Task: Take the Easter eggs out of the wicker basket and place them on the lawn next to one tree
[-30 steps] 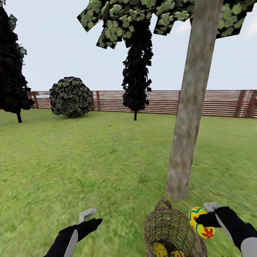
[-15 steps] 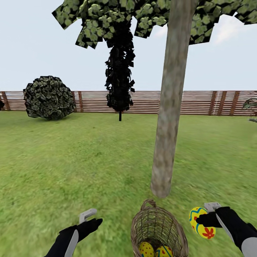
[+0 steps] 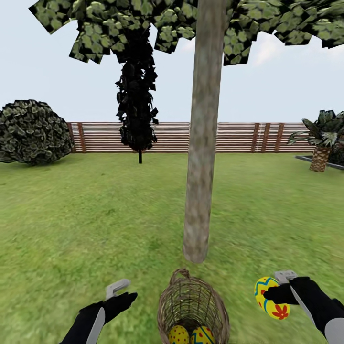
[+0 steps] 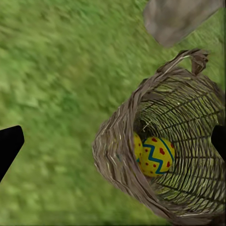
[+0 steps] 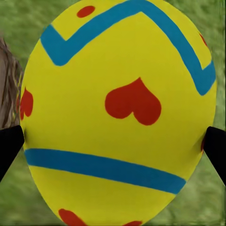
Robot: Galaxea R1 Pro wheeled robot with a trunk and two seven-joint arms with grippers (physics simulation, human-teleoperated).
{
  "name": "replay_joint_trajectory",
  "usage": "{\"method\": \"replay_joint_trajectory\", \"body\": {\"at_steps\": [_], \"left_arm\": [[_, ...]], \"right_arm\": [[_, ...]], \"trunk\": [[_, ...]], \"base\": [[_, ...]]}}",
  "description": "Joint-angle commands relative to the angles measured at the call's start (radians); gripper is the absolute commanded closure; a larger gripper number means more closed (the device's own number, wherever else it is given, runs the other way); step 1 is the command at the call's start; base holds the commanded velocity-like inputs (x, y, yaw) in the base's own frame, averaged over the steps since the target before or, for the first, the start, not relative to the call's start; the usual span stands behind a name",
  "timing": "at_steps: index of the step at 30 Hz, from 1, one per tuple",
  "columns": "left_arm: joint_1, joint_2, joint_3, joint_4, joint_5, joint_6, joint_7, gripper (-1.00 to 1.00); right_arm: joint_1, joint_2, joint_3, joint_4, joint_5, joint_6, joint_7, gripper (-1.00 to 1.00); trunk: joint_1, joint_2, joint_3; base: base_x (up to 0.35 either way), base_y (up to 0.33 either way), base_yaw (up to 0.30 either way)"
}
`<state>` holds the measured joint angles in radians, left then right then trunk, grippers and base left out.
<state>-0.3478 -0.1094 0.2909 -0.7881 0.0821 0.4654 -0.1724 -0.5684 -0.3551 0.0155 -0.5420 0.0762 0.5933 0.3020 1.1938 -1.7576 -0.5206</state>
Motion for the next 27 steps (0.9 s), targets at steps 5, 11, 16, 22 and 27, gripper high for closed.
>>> {"method": "replay_joint_trajectory", "body": {"at_steps": [5, 11, 16, 22, 27], "left_arm": [[0.0, -0.001, 0.005, -0.002, 0.008, 0.009, -0.002, -1.0], [0.0, -0.001, 0.005, -0.002, 0.008, 0.009, -0.002, -1.0], [0.0, -0.001, 0.005, -0.002, 0.008, 0.008, -0.002, -1.0], [0.0, -0.002, 0.005, -0.002, 0.008, 0.004, -0.002, -1.0], [0.0, -0.002, 0.005, -0.002, 0.008, 0.004, -0.002, -1.0]], "right_arm": [[-0.001, -0.002, 0.0, -0.001, 0.008, 0.003, 0.006, 1.0], [-0.001, -0.012, 0.0, 0.0, 0.007, 0.003, 0.006, 1.0], [-0.001, -0.016, 0.0, 0.0, 0.007, 0.005, 0.006, 1.0], [-0.001, -0.021, -0.002, 0.0, 0.002, 0.005, 0.006, 1.0], [-0.001, -0.028, 0.0, 0.0, 0.001, 0.005, 0.006, 1.0]], "trunk": [[-0.019, 0.035, 0.017], [-0.042, 0.077, 0.039], [-0.062, 0.112, 0.057], [-0.085, 0.154, 0.08], [-0.104, 0.189, 0.099]], "base": [[0.0, 0.0, -0.3], [0.0, 0.0, -0.3], [0.0, 0.0, -0.3], [0.0, 0.0, -0.3], [0.0, 0.0, -0.3]]}}
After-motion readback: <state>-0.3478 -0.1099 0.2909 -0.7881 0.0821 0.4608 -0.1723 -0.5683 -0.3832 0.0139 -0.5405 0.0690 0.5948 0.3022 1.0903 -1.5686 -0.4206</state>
